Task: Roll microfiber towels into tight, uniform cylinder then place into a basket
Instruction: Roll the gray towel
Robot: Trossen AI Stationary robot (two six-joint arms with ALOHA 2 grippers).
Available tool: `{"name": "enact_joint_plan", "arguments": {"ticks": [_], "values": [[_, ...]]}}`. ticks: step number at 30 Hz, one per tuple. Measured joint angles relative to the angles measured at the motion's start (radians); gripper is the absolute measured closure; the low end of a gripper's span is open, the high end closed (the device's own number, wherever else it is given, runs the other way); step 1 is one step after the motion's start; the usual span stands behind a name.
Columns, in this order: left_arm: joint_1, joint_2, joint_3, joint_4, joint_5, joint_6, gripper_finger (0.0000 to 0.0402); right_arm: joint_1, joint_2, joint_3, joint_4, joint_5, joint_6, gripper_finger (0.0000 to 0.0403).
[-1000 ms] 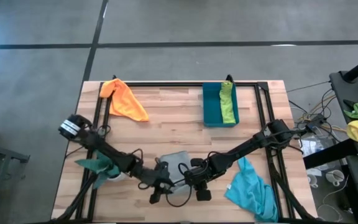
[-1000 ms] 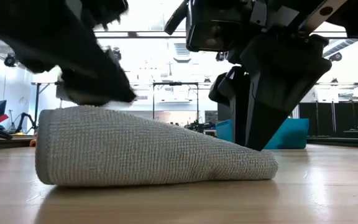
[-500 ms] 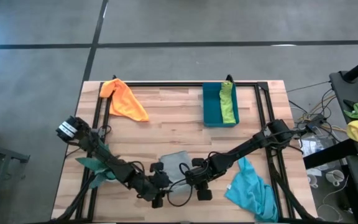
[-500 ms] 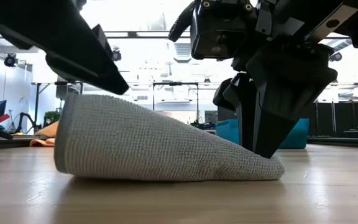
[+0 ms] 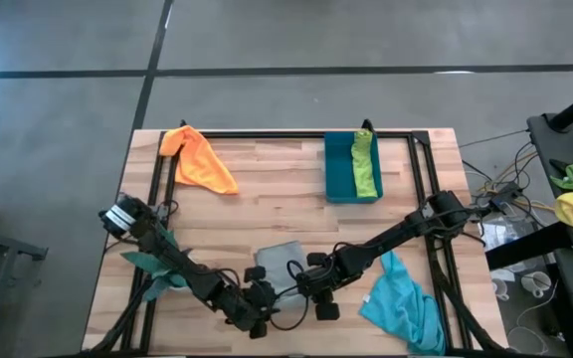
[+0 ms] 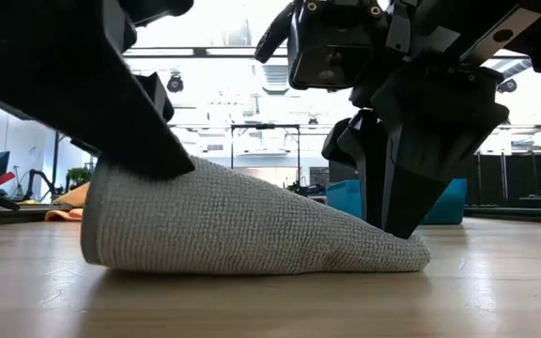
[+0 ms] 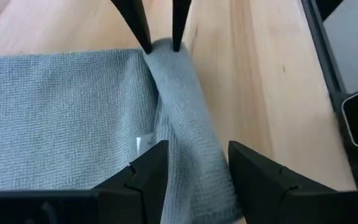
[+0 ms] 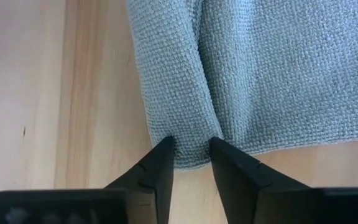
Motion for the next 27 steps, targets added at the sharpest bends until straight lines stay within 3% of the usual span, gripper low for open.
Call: {"name": "enact_joint_plan", "arguments": {"ticks": [8,20,23,27], "values": [[-0.025,0.001,-0.006,0.056,0.021,0.000,0.0251,0.000,0.000,0.000,0.001,0.000,-0.004,0.0308],[-0.026,0.105,0.002,0.166,0.008,-0.001,0.0256,0.000,-0.001,0.000,-0.004,-0.001,-0.003,0.0311],[-0.026,0.102,0.001,0.160,0.006,-0.038,0.0289,0.000,-0.001,0.000,-0.009,-0.001,-0.003,0.0310],[-0.020,0.102,-0.024,0.157,0.033,-0.148,0.0374,0.003,-0.002,0.007,-0.022,-0.002,-0.033,0.0309]]}}
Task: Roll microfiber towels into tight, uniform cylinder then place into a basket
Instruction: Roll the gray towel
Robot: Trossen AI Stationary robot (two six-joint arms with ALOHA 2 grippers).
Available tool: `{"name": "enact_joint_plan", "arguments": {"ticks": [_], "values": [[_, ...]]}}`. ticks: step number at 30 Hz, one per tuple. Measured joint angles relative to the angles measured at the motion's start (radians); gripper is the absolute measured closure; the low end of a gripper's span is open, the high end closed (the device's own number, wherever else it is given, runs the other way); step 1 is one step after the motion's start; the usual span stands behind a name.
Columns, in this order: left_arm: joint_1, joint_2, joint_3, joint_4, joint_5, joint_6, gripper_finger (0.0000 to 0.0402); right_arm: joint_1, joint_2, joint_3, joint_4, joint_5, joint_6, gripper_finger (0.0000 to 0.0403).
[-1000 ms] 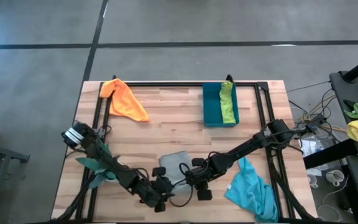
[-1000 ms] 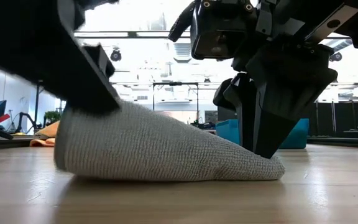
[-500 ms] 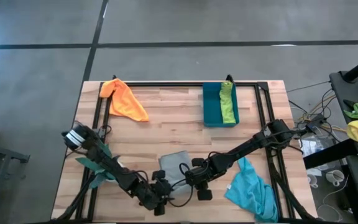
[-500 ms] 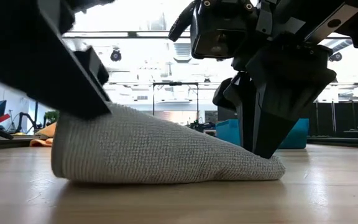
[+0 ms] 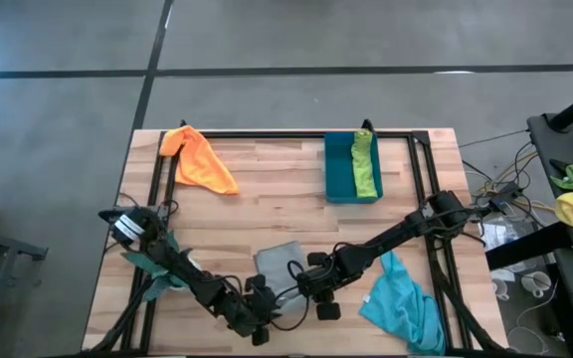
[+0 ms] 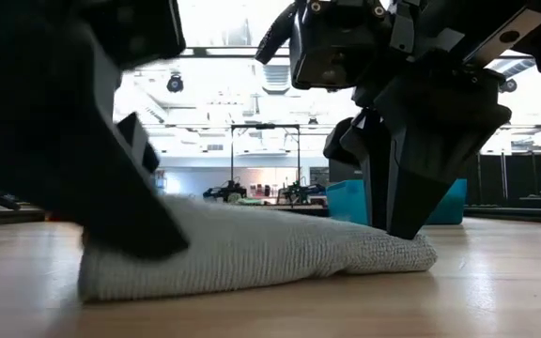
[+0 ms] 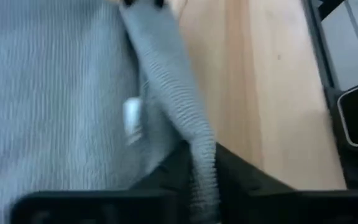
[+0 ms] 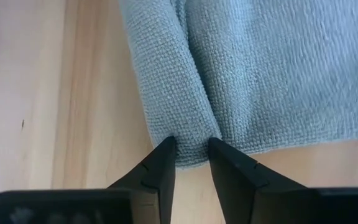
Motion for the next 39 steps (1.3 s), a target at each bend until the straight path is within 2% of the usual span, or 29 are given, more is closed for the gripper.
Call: {"name": "enact_joint_plan", "arguments": {"ticks": [2,11,15,21,28,34,39], "values": [[0.010,0.000,-0.011,0.006,0.030,-0.034,0.0391,0.004,-0.005,0.007,-0.003,0.000,-0.037,0.0305],[0.077,-0.001,-0.017,0.053,0.239,-0.035,0.0400,0.006,-0.040,0.073,-0.052,0.001,-0.105,0.0277],[0.098,-0.001,-0.018,0.068,0.262,-0.037,0.0400,0.023,-0.041,0.102,-0.037,0.002,-0.089,0.0271],[0.107,0.000,-0.018,0.071,0.285,-0.062,0.0400,0.056,-0.029,0.073,0.217,0.015,-0.081,0.0277],[0.107,0.000,-0.019,0.070,0.284,-0.063,0.0400,0.048,0.074,0.064,0.260,0.000,-0.076,0.0311],[0.108,0.000,-0.019,0.069,0.284,-0.065,0.0401,0.050,0.087,0.066,0.305,-0.006,-0.079,0.0384],[0.113,0.000,-0.019,0.069,0.285,-0.076,0.0401,0.044,0.088,0.063,0.314,0.002,-0.079,0.0393]]}}
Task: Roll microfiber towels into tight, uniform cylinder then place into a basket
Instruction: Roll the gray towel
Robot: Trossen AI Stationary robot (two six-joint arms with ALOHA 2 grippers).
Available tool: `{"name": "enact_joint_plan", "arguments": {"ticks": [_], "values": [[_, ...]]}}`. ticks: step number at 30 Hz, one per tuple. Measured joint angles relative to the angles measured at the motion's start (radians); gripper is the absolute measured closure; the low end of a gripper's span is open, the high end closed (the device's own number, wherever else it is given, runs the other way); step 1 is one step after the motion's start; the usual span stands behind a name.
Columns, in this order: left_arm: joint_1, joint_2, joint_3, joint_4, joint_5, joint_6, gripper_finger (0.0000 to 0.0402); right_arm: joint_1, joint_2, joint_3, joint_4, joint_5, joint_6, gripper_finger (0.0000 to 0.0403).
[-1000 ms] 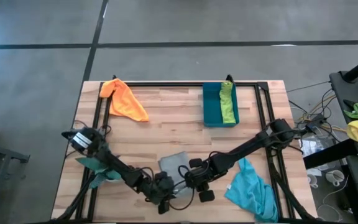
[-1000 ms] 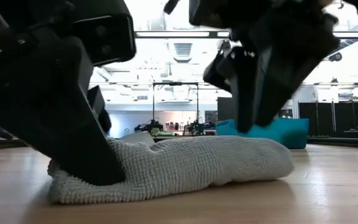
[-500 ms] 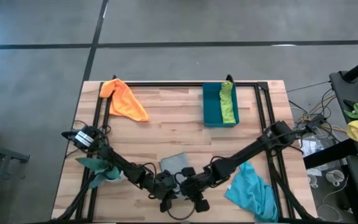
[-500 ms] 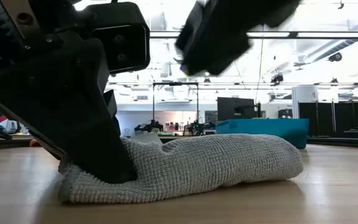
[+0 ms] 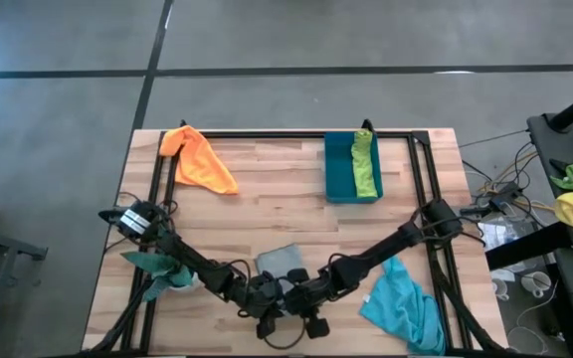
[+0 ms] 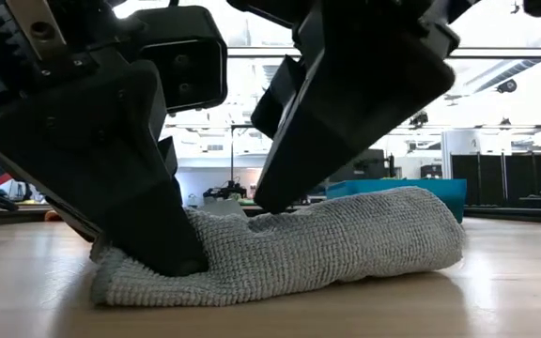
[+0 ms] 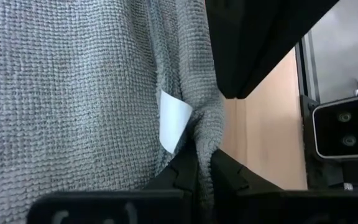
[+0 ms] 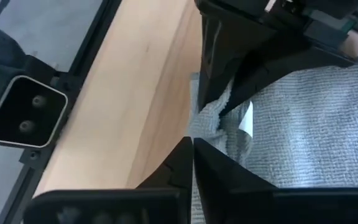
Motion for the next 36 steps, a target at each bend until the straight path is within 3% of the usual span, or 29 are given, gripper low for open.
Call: {"name": "enact_joint_plan", "arguments": {"ticks": [15,25,29,32,36], "values": [[0.005,-0.010,0.006,0.048,0.011,-0.015,0.0398,-0.034,0.000,-0.078,0.017,0.029,0.077,0.0394],[-0.008,-0.025,0.006,0.053,0.109,-0.012,0.0308,-0.042,-0.001,-0.087,0.013,0.038,0.140,0.0394],[-0.020,-0.070,0.004,0.044,0.139,-0.019,0.0294,-0.043,-0.001,-0.087,0.013,0.041,0.140,0.0394],[-0.044,-0.130,0.008,0.054,0.116,-0.020,0.0293,-0.043,-0.001,-0.089,0.008,0.046,0.141,0.0394],[-0.093,-0.172,0.009,0.053,-0.079,0.013,0.0293,-0.044,-0.001,-0.089,0.008,0.050,0.152,0.0394]]}}
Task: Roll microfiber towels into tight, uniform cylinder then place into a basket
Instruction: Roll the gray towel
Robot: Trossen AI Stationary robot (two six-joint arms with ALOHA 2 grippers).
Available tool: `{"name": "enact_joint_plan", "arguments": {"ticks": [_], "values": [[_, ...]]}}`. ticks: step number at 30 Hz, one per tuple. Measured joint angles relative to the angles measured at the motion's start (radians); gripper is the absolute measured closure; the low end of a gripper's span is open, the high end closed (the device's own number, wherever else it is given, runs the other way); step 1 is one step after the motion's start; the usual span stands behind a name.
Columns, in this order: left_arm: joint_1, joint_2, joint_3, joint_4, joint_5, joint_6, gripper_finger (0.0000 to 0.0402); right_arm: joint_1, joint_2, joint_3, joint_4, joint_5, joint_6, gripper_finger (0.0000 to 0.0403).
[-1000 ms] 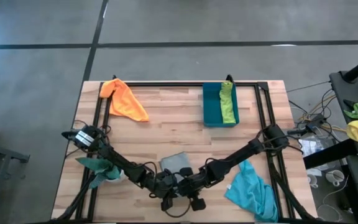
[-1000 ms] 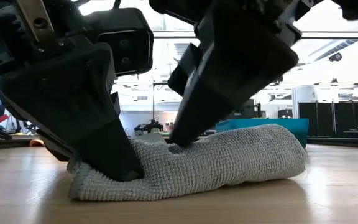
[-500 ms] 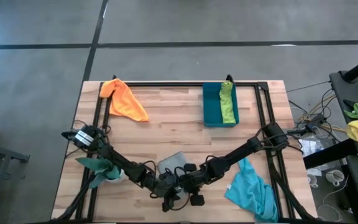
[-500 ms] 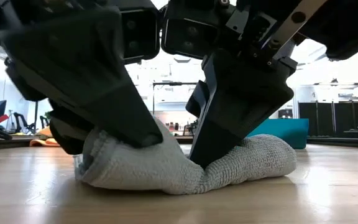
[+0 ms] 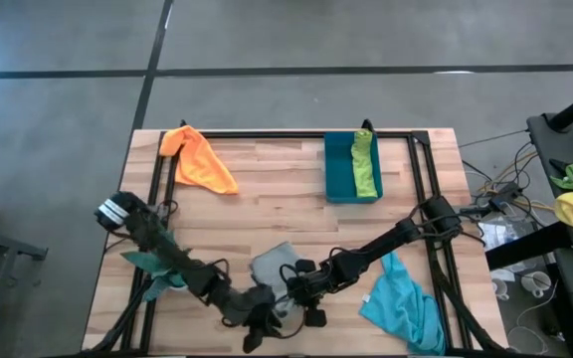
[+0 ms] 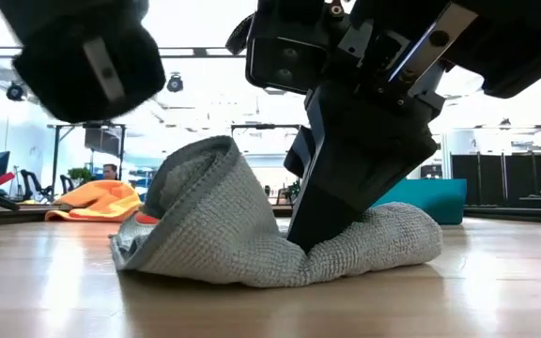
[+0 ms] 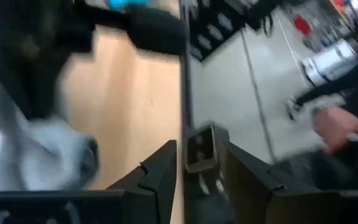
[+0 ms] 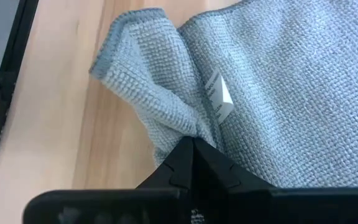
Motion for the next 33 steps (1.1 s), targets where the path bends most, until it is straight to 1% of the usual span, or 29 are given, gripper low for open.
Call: {"name": "enact_joint_plan", "arguments": {"ticks": [2,3,7,9,15,21,28,33], "values": [[-0.016,0.002,0.004,-0.005,-0.078,0.033,0.0293,0.000,0.000,0.000,0.000,-0.001,0.007,0.0394],[-0.019,0.006,0.006,-0.006,-0.094,0.049,0.0293,0.000,0.000,0.000,0.000,0.000,0.007,0.0394],[-0.018,0.058,0.018,-0.007,-0.132,0.080,0.0293,0.000,0.000,0.001,0.000,-0.003,0.007,0.0394],[-0.001,0.094,0.028,0.002,-0.131,0.089,0.0293,-0.002,0.000,0.001,0.000,-0.005,0.007,0.0394],[0.045,0.128,0.023,-0.007,-0.186,0.053,0.0293,-0.004,0.000,0.002,-0.002,-0.008,0.015,0.0394],[0.050,0.128,0.013,-0.009,-0.169,-0.030,0.0293,-0.004,0.001,0.003,-0.004,-0.007,0.022,0.0394],[0.018,0.128,0.006,-0.175,-0.135,-0.126,0.0293,-0.004,0.002,0.007,-0.009,-0.007,0.022,0.0394],[0.012,0.128,-0.004,-0.188,-0.125,-0.131,0.0293,-0.004,0.001,0.028,-0.020,-0.007,-0.003,0.0394]]}}
